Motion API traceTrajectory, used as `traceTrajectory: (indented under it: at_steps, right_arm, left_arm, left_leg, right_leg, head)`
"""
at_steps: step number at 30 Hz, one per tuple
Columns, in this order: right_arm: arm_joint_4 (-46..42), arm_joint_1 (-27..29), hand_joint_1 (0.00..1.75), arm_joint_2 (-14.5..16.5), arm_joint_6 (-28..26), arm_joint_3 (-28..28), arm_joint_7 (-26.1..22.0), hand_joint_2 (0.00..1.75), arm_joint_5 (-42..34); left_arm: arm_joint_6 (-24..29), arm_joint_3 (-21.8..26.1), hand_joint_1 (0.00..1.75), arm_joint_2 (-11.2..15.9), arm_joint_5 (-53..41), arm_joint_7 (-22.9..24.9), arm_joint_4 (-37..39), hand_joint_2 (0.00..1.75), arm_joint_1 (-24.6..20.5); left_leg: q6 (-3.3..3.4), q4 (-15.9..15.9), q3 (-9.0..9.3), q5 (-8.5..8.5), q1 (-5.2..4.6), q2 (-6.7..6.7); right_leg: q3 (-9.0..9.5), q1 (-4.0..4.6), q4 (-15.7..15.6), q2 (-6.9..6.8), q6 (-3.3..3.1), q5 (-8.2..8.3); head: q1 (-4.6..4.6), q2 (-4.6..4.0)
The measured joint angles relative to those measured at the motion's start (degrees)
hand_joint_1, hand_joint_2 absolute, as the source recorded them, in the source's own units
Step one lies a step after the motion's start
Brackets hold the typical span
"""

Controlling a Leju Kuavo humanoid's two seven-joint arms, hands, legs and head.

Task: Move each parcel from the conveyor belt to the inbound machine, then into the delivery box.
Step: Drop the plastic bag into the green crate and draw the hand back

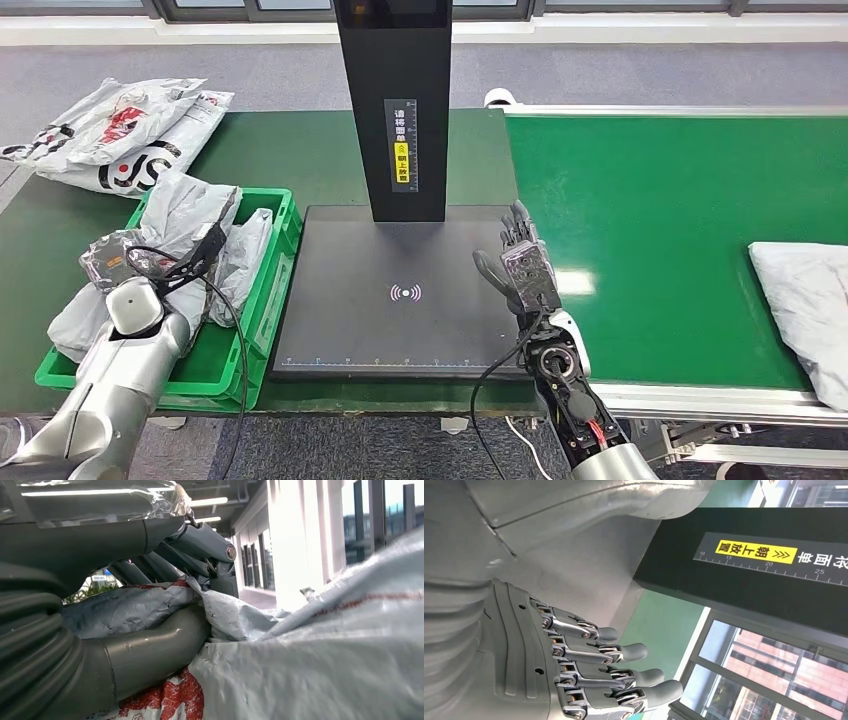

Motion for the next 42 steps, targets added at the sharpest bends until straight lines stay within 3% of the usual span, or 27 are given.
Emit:
traceTrajectory:
  at_steps: [1, 5, 9, 12, 14, 16, 19, 28, 32, 35, 39, 42]
  right_arm:
    - [0.0, 0.0, 0.00, 0.0, 0.0, 0.0, 0.0, 1.75, 0.1]
    - [0.0, 0.5, 0.00, 0.0, 0.2, 0.0, 0.3, 1.75, 0.8]
    - [-0.4, 1.6, 0.00, 0.0, 0.3, -0.2, 1.2, 1.75, 1.9]
    - [-1.5, 2.8, 0.00, 0.0, -0.1, -0.7, 1.8, 1.75, 2.4]
    - [-2.7, 3.8, 0.00, 0.0, -1.0, -1.1, 2.0, 0.87, 2.8]
    - [-3.6, 4.6, 0.00, 0.0, -1.8, -1.5, 2.0, 0.00, 3.3]
    - [-4.4, 4.9, 0.00, 0.0, -2.7, -1.8, 2.1, 0.00, 3.9]
    - [-4.9, 5.0, 0.00, -0.1, -3.7, -2.3, 2.1, 0.00, 5.2]
    - [-4.5, 4.7, 0.00, -0.1, -4.6, -2.9, 1.8, 1.75, 5.8]
    - [-3.4, 3.9, 0.00, -0.4, -5.3, -3.4, 1.8, 1.75, 6.1]
    - [-1.3, 2.5, 0.00, -1.2, -8.5, -4.5, 1.9, 1.75, 8.2]
    - [0.6, 1.7, 0.00, -2.5, -13.2, -5.7, 2.9, 1.75, 12.6]
  left_arm:
    - [-0.8, 0.2, 1.73, 0.0, 0.0, 0.0, 0.2, 1.75, 0.0]
    - [-2.6, 1.2, 0.05, -0.2, 0.0, -0.2, 1.0, 1.75, 0.6]
    - [1.0, 2.4, 0.00, -1.2, 0.7, -2.2, 0.5, 1.75, 1.5]
    - [9.8, 3.2, 0.00, -2.6, 5.4, -9.4, -1.7, 1.75, 1.8]
    - [16.0, 4.1, 0.00, -4.0, 13.1, -20.1, -5.6, 1.75, 1.9]
    - [18.9, 5.4, 0.00, -5.8, 18.9, -29.0, -10.4, 1.75, 1.7]
    - [19.4, 6.9, 0.00, -8.1, 19.4, -32.7, -15.9, 1.75, 1.3]
    - [19.4, 9.1, 0.00, -11.7, 15.3, -33.0, -23.4, 1.75, 1.4]
    - [19.4, 9.8, 0.00, -13.2, 12.5, -32.6, -25.4, 0.00, 2.2]
    - [19.4, 9.9, 0.00, -14.2, 14.3, -34.0, -26.0, 0.00, 2.7]
    - [16.1, 9.5, 0.00, -15.7, 28.5, -40.6, -23.8, 1.75, 2.3]
    - [5.6, 7.3, 0.00, -17.6, 46.1, -47.8, -20.5, 1.75, 2.3]
  left_leg:
    - [0.00, 0.0, 0.00, 0.00, 0.00, 0.01]
    - [0.00, 0.0, 0.00, 0.00, -0.01, 0.03]
    - [0.00, 0.0, -0.01, 0.00, -0.01, 0.00]
    - [0.00, 0.0, -0.03, 0.00, -0.02, -0.02]
    - [0.00, 0.0, -0.06, 0.00, -0.02, -0.03]
    - [0.01, 0.1, -0.06, -0.01, -0.05, -0.01]
    - [0.01, 0.1, -0.03, -0.02, -0.07, 0.07]
    - [-0.04, 0.0, -0.03, 0.01, 0.00, 0.08]
    - [-0.03, 0.0, -0.05, 0.01, -0.01, 0.06]
    - [-0.03, 0.1, -0.05, 0.01, -0.04, 0.07]
    - [-0.01, 0.1, -0.02, 0.02, -0.09, 0.04]
    - [0.02, 0.1, -0.05, 0.04, -0.10, -0.04]
  right_leg:
    - [-0.01, 0.01, 0.0, 0.00, 0.00, 0.00]
    - [-0.03, 0.01, 0.0, 0.01, 0.00, 0.00]
    - [-0.05, 0.00, 0.0, 0.01, 0.01, 0.00]
    - [-0.06, 0.00, 0.0, -0.01, 0.01, 0.00]
    - [-0.07, -0.01, 0.0, -0.02, 0.01, 0.01]
    - [-0.08, -0.04, 0.0, -0.01, 0.02, 0.02]
    - [-0.09, -0.06, 0.0, 0.04, 0.00, 0.04]
    - [-0.09, -0.04, 0.0, 0.03, -0.03, 0.06]
    - [-0.08, -0.01, 0.0, 0.01, -0.03, 0.06]
    - [-0.09, -0.03, 0.0, 0.02, -0.02, 0.07]
    - [-0.09, -0.08, 0.0, 0.00, 0.01, 0.08]
    - [-0.07, -0.12, 0.0, -0.05, 0.05, 0.11]
  head:
    - [0.00, 0.00]
    - [0.00, 0.01]
    - [0.00, 0.01]
    - [0.00, 0.01]
    - [0.01, 0.01]
    - [0.01, 0.01]
    - [0.00, 0.01]
    - [0.00, 0.01]
    - [0.01, 0.01]
    - [0.01, 0.01]
    - [0.00, 0.01]
    - [0.01, 0.00]
